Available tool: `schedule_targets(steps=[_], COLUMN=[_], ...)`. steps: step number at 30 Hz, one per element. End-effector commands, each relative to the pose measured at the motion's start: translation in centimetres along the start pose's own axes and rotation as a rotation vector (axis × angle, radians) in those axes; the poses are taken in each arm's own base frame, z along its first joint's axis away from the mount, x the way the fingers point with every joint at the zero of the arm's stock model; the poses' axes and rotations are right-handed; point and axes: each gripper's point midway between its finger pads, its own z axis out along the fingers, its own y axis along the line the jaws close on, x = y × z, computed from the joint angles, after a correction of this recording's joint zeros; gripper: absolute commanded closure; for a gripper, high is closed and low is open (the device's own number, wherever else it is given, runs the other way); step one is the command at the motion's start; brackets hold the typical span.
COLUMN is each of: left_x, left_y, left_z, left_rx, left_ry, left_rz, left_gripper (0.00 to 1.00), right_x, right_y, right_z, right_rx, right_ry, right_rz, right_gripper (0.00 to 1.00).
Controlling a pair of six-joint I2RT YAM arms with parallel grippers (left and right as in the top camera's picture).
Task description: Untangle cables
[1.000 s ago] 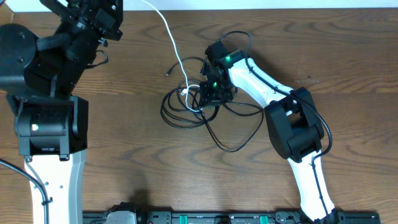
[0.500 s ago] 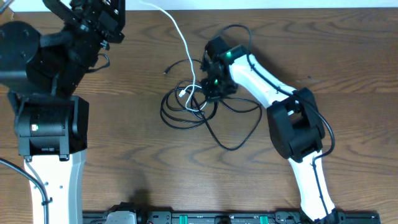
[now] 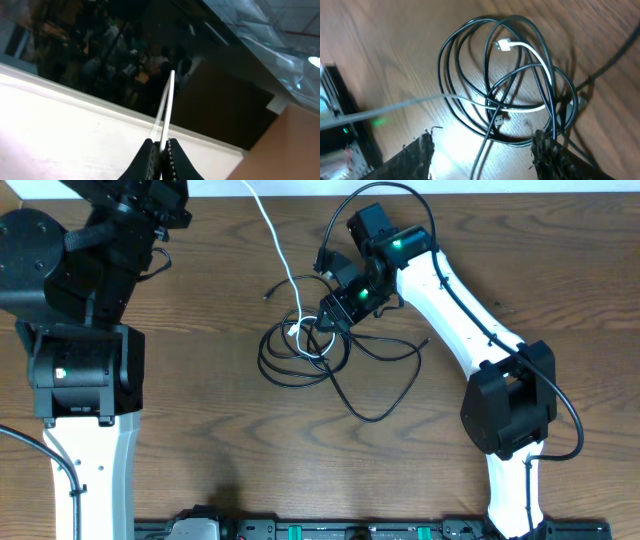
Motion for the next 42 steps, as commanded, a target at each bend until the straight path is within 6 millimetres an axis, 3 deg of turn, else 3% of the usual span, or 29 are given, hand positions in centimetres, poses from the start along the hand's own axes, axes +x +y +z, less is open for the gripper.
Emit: schedule_targets(steps=[1,8,12,15,21,26,35,39,42], left_x=[-2.6,-3.1,-2.9,-2.6,-2.5,-2.2,-2.1,-2.0,-1.8], left_y=[-0.6,-0.3,-0.2,0.0,0.2,0.4,0.5,0.6,0.8], left_z=[-1.1,-1.4,-1.4,-1.4,-1.4,-1.4,-1.4,-1.3,-1.2], left_rx=[-0.026,-0.044,-0.048,-0.059,-0.062,-0.071,-0.076,-0.077,-0.084], left_ry=[-0.094,-0.111,-0.106,-0.093,-0.087,-0.077,-0.072,-0.070,-0.062], left_rz=[0.015,0.018,0.016,0.011,0.009,0.004,0.002,0.001,0.002], left_gripper=[0.92,0.93,0.92,0.93,0.93,0.93,0.93,0.93,0.93], right_x=[1.0,2.2,1.6,1.3,1.3,1.3,0.8,0.8,0.6], right_y=[1.2,2.8,2.9,3.6,4.1,3.5,2.4,2.3,2.1], right_z=[1.3,2.8,4.8,6.0,7.8,8.2,10.2,10.2,10.0], right_rx=[-0.082,-0.230,-0.225,-0.232,-0.254,-0.253,-0.247,-0.248,-0.246], right_ry=[0.011,-0.047,-0.101,-0.129,-0.143,-0.141,-0.154,-0.153,-0.148], right_rz=[-0.310,-0.578,-0.646,-0.689,-0.674,-0.647,-0.594,-0.569,-0.496], right_gripper=[0.32,0.32,0.43,0.44,0.48,0.60,0.62,0.75,0.99])
